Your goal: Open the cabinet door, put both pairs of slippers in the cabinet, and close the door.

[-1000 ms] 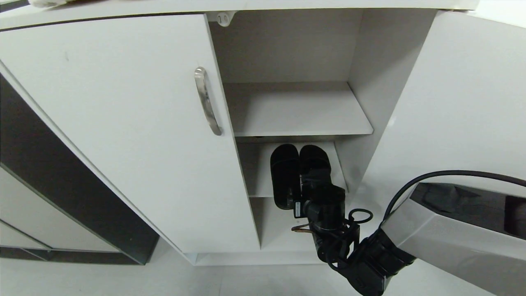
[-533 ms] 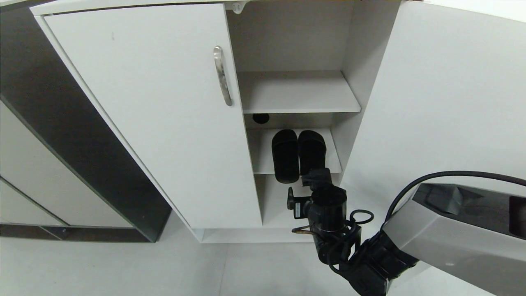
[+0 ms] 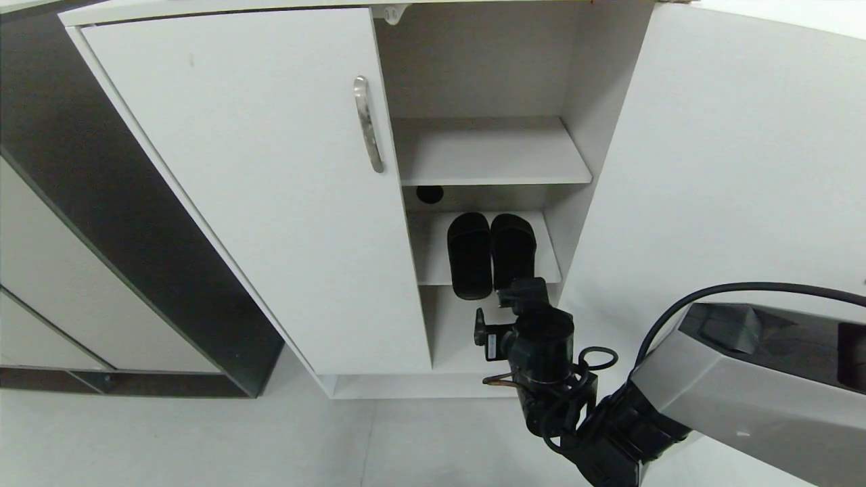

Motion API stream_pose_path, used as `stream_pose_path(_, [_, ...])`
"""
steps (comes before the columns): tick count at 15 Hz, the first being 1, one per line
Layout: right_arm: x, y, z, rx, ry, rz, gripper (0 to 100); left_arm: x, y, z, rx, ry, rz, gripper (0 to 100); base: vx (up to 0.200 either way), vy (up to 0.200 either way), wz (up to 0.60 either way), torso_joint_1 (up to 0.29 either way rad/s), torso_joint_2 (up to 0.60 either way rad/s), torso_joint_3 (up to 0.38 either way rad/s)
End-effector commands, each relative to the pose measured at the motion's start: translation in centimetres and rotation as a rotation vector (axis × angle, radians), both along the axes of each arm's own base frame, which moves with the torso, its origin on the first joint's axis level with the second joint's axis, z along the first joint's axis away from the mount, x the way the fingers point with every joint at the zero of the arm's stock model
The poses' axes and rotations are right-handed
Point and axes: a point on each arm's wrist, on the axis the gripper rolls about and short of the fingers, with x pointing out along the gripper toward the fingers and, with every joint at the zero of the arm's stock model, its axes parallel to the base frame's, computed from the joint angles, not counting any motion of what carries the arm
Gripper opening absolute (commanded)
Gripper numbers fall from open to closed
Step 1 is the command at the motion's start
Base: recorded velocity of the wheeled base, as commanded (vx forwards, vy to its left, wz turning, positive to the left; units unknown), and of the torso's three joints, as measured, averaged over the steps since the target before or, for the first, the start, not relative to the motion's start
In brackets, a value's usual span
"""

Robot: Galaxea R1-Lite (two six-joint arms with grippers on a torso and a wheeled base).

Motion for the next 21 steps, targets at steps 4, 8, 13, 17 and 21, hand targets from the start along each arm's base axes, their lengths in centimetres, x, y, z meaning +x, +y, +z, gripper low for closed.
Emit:
stream_pose_path(4, [0.0,0.0,0.0,0.0,-0.001,-0.001,100,0.0,0.0,0.0,0.001,0.003,-0.001,0,0.0,0.0,0.0,0.005,0.0,0.173])
stream_pose_path(8, [0.1,0.0,0.0,-0.001,0.0,-0.003,100,0.0,0.0,0.0,0.001,0.003,-0.001,0,0.0,0.0,0.0,-0.001,0.0,0.204])
stream_pose_path(13, [-0.6,-0.1,0.3,-0.004,0.001,0.006,100,0.0,0.0,0.0,0.004,0.0,0.0,0,0.0,0.0,0.0,0.005,0.0,0.161])
stream_pose_path(17, [-1.6,-0.3,1.3,0.002,-0.004,0.031,100,0.0,0.0,0.0,0.001,0.001,0.002,0,0.0,0.0,0.0,0.0,0.0,0.0])
stream_pose_path(21, [-1.6,-0.3,1.0,-0.004,0.003,0.033,100,0.0,0.0,0.0,0.003,0.001,0.002,0,0.0,0.05,0.0,0.002,0.0,0.002])
